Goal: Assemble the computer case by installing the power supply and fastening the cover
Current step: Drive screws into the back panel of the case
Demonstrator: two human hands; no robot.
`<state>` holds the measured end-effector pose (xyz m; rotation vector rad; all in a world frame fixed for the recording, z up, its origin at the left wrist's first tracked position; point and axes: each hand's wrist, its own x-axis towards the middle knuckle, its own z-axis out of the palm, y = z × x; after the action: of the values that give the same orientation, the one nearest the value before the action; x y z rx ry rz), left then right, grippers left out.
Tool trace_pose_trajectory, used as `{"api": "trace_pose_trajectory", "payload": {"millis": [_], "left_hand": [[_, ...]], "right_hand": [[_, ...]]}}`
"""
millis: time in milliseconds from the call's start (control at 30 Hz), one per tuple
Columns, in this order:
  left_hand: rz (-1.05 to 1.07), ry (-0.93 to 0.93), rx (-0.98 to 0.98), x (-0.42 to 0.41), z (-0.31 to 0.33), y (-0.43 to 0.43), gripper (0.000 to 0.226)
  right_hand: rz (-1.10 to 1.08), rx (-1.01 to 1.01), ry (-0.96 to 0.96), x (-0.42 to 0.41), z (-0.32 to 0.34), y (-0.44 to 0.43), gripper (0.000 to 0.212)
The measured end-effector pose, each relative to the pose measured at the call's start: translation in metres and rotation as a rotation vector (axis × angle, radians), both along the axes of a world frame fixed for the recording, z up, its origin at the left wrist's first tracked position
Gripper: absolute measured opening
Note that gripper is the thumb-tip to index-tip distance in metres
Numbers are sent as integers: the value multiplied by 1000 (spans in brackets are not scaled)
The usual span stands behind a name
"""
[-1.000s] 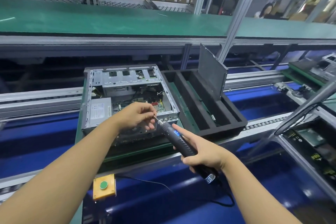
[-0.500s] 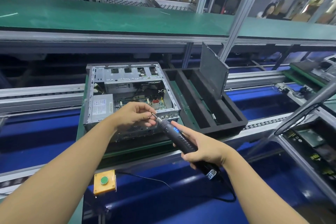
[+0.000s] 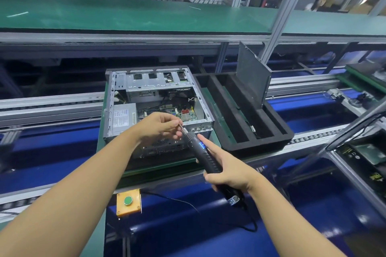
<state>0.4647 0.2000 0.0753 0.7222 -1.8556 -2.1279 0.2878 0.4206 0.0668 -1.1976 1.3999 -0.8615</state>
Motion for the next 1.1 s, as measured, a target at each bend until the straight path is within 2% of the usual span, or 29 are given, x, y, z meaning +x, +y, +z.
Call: {"api": "trace_pose_trajectory", "payload": {"millis": [67,100,133,233,267,300,367,467,533,600,933,1100], "left_hand": [[15,4,58,-4,5,-4,33],[14,-32,17,-4,8,-8,35],[6,-108,-114,-3,11,-14,35],[31,-425,-828,10,19,-40,36],[11,-521,-990,16,19,-49,45],[-48,-621,-1062,21,16,-55,57],[-201,-847,-1081,27,8,-60,75],[-295,-998,-1162,24,-12,-57,64],[-282,-1004,-1274,24,-17,-55,57],[-256,-984,-1305,24,-20,-56,59],[-41,-808,-1115,31,-28,-49,66],[-40,-804,-1195,33,-33,-48,47]], "right_hand": [[-47,-48,-50,9,-10,-6,104],[-71,-70,-84,13,-16,-9,103],[-99,-90,-126,16,-21,-11,103],[-215,-121,-260,21,-38,-12,103],[-248,-124,-297,21,-45,-11,102],[-272,-123,-327,20,-52,-9,102],[-296,-109,-369,20,-64,-4,101],[-316,-84,-398,23,-79,2,102],[-316,-79,-401,26,-84,4,101],[-316,-77,-401,30,-87,7,100],[-283,-14,-370,52,-88,13,100],[-273,5,-371,58,-94,15,100]]}}
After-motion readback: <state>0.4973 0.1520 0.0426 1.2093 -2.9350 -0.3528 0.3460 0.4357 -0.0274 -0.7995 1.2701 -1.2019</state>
